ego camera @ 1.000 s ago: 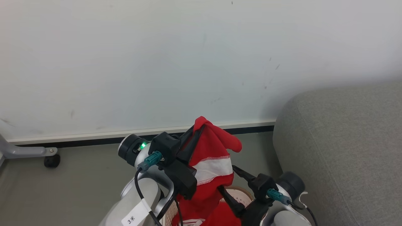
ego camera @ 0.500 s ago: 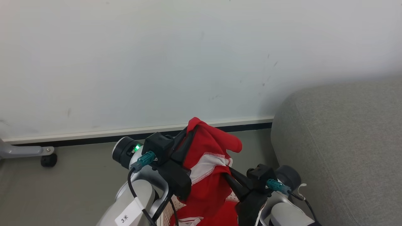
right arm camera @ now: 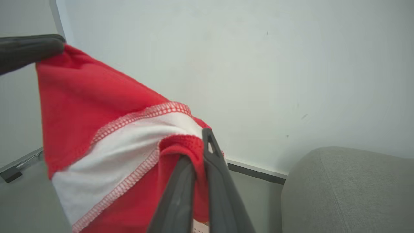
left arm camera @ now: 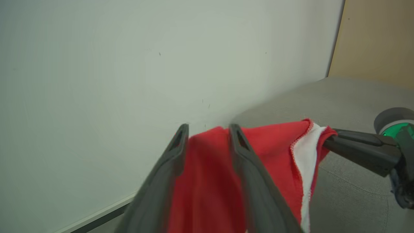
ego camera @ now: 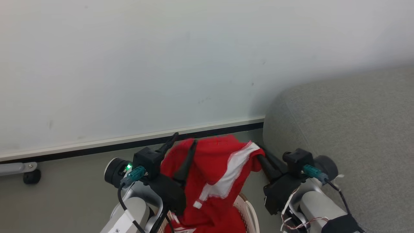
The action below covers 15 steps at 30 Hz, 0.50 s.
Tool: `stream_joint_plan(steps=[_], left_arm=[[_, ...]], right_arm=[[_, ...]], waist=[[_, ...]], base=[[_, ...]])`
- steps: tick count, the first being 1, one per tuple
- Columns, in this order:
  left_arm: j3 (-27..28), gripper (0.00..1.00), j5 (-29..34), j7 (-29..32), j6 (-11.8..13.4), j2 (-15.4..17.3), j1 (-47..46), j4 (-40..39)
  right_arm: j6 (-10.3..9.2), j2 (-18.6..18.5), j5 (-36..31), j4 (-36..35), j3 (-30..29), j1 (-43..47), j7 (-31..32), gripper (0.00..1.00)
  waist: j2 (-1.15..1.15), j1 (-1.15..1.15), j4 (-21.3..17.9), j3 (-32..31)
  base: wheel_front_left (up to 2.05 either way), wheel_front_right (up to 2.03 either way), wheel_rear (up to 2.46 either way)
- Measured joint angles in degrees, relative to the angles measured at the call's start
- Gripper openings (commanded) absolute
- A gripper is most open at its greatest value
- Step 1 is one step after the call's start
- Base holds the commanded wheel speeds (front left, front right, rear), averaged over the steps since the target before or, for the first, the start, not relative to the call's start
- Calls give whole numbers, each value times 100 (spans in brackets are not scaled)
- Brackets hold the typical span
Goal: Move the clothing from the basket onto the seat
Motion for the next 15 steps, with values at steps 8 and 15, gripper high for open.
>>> stream_joint_plan(steps=[8,15], left_arm=[[68,100,-54,-57,9,62,285,-55],[-67,100,-33,-115,7,112,567,-238]], right_arm=[[-181,-390,-7,-358,-336,-82,1,0],[-354,-775,-97,-760,-565,-30,-1,0]], waist=[[0,0,-298,2],[0,0,-643,6]], base=[[0,0,0],[0,0,0]])
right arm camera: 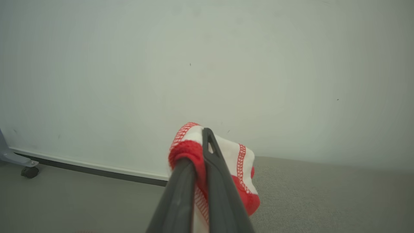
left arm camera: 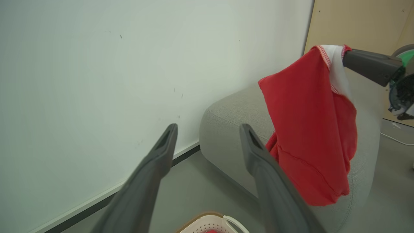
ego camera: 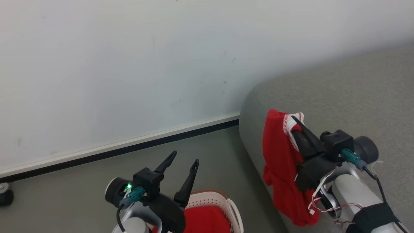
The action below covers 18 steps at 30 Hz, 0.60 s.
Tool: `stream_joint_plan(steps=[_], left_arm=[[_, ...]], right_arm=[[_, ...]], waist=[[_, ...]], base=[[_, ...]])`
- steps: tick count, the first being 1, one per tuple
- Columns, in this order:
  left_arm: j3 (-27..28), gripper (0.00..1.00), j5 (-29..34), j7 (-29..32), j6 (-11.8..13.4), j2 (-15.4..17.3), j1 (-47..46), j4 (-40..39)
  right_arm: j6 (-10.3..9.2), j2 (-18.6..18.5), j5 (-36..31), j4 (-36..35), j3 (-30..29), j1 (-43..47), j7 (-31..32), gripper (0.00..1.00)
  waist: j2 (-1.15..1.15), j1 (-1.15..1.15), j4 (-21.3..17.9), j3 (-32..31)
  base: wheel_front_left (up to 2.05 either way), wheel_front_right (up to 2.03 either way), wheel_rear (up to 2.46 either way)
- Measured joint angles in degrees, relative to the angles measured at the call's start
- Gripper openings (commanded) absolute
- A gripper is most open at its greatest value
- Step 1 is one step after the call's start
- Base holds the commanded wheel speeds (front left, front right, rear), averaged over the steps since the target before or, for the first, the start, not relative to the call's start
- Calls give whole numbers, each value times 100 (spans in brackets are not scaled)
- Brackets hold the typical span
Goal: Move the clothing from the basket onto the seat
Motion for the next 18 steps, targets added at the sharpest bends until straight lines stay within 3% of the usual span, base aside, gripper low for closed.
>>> stream_joint_plan(steps=[8,18], left_arm=[[-97,100,0,-68,2,-33,291,-210],[-214,100,2,-94,54,-97,387,-393]], right_arm=[[-191,-424,-65,-514,-271,206,0,0],[-236,-582,-109,-1027,-378,205,-14,0]], waist=[[0,0,-522,21],[0,0,-1187,123]], base=[[0,0,0],[0,0,0]])
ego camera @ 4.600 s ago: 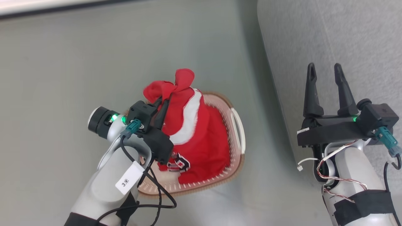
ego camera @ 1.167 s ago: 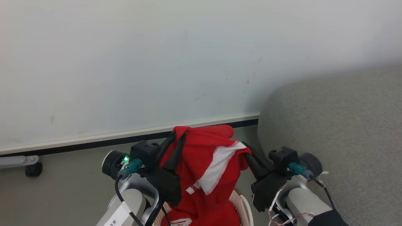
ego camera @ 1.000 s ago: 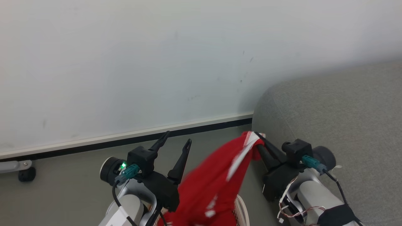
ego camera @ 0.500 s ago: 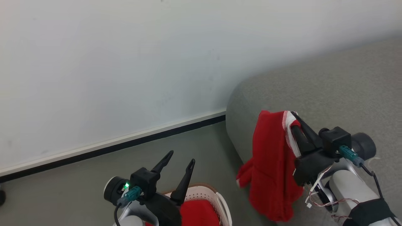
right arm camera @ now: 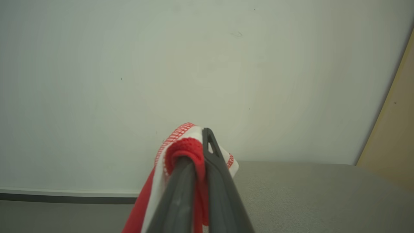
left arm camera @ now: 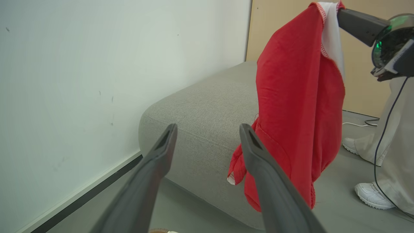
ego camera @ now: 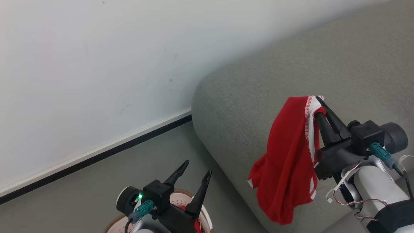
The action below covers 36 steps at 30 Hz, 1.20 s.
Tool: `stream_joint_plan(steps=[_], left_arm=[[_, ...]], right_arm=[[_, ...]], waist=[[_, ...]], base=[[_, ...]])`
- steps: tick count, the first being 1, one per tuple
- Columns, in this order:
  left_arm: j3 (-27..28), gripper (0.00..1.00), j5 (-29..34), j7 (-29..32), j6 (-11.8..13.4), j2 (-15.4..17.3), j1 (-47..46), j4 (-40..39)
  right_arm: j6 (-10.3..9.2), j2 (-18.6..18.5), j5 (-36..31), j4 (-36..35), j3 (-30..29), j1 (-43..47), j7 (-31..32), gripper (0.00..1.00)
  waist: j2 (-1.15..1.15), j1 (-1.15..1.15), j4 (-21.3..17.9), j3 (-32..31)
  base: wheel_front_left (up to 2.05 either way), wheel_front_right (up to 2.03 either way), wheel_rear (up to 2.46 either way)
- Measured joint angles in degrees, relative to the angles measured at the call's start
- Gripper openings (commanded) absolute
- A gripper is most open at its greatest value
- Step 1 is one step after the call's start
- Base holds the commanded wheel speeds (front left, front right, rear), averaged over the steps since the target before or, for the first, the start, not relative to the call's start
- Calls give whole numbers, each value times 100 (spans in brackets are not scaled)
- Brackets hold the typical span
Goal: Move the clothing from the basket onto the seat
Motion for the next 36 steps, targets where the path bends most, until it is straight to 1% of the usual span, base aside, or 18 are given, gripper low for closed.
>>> stream_joint_plan(steps=[5,8,13,18,21,24,25,29,36], left_arm=[[-71,100,24,0,44,-16,1,-55],[-145,100,49,1,42,-42,-3,-63],[-156,100,53,11,42,-38,-19,-62],[-198,100,103,73,43,-43,-46,-108],[-193,100,104,124,67,-42,-102,-162],[-172,100,123,164,99,-34,-224,-224],[-152,100,152,223,100,-7,-323,-299],[-100,100,182,307,146,29,-544,-446],[-20,100,354,465,179,169,-879,-758]], right_arm=[[0,-33,0,-162,-60,4,0,0],[0,-104,0,-218,-125,20,-1,0],[2,-90,3,-177,-151,-9,0,0],[60,-120,48,-20,-272,-243,0,0],[155,-146,58,91,-367,-682,-1,0],[209,-165,87,263,-476,-1265,0,0],[261,-197,105,383,-569,-1667,0,0],[353,-310,133,671,-759,-2458,31,0],[404,-644,260,1174,-1158,-3615,157,0]], waist=[[0,0,-322,108],[0,0,-446,214],[0,0,-561,389],[0,0,-586,556],[0,0,-550,683],[0,1,-495,832],[0,0,-448,942],[0,1,-330,1182],[1,1,-26,1632]], base=[[0,0,0],[0,0,0],[0,0,0],[0,0,0],[0,0,0],[0,0,0],[0,0,0],[0,0,0],[0,0,0]])
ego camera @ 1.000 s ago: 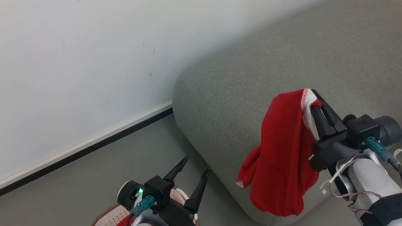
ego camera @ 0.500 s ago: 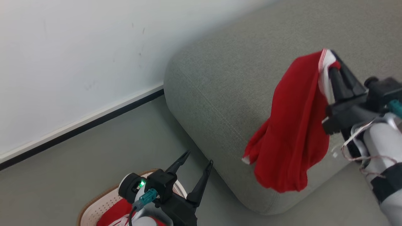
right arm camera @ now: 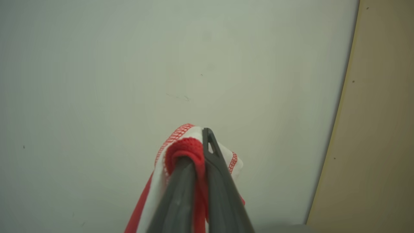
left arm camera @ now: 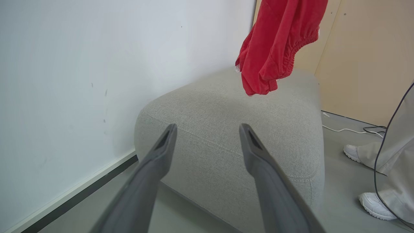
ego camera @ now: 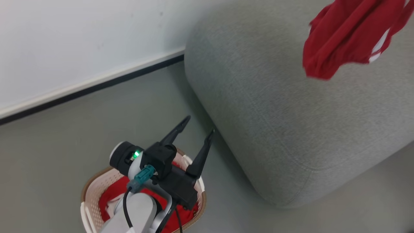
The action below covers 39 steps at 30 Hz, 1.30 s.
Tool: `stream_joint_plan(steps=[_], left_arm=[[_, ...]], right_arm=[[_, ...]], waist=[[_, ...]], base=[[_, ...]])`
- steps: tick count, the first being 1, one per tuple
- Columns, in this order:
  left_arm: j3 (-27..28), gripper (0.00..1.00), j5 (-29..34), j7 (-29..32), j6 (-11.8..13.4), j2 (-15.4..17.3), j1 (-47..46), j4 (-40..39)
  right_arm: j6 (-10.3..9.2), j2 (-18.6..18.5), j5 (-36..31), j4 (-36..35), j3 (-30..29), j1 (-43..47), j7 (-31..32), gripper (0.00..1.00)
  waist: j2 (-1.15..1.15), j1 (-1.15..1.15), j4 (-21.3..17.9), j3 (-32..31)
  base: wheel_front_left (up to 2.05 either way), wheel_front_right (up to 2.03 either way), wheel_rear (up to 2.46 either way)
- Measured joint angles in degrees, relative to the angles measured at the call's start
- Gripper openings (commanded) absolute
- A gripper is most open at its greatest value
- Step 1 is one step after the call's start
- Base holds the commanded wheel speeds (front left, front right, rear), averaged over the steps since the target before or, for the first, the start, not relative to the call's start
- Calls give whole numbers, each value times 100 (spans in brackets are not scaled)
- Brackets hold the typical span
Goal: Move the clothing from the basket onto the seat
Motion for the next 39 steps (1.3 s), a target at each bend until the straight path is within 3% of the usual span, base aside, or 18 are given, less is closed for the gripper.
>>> stream_joint_plan(steps=[8,15,27,39], left_arm=[[2,100,76,174,12,43,-303,-316],[8,100,140,278,9,93,-495,-510],[181,100,172,396,66,301,-593,-769],[133,100,205,536,67,342,-756,-864]], right_arm=[[-1,-508,142,701,-416,-776,97,0],[-3,-724,137,1074,-482,-1195,97,0],[-87,-627,-21,1569,-402,-1641,8,0],[-58,-202,-18,2562,-272,-1144,-66,0]], waist=[[0,0,452,539],[0,0,850,998],[1,0,1157,1669],[0,-1,1086,2113]], base=[[0,0,0],[0,0,0],[0,0,0],[0,0,0]])
